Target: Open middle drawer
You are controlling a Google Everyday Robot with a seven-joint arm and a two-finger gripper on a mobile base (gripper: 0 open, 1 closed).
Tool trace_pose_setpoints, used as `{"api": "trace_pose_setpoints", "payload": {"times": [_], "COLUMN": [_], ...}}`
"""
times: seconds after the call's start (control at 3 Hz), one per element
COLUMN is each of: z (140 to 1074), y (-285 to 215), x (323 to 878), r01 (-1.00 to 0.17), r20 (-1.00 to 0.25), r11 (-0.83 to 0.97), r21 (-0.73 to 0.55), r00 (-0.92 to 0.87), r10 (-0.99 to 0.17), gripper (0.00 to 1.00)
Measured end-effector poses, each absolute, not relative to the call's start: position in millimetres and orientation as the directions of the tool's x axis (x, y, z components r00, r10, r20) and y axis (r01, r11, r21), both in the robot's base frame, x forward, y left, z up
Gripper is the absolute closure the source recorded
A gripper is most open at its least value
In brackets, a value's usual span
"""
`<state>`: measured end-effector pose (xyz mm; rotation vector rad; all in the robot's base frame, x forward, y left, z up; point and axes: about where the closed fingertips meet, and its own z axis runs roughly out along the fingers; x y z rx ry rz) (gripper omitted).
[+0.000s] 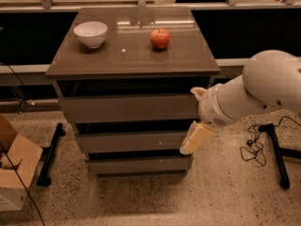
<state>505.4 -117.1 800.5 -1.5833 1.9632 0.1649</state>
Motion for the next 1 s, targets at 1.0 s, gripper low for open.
{"api": "trace_pose_setpoints", "payload": {"times": [1.0], "z": [670], "y": [-121], "x": [559], "r01": [-0.925], "r20": [-0.613], "r11": [0.357], "r21": [-0.134], "r00": [-0.206], "r10": [-0.763], "gripper": [0.0]}}
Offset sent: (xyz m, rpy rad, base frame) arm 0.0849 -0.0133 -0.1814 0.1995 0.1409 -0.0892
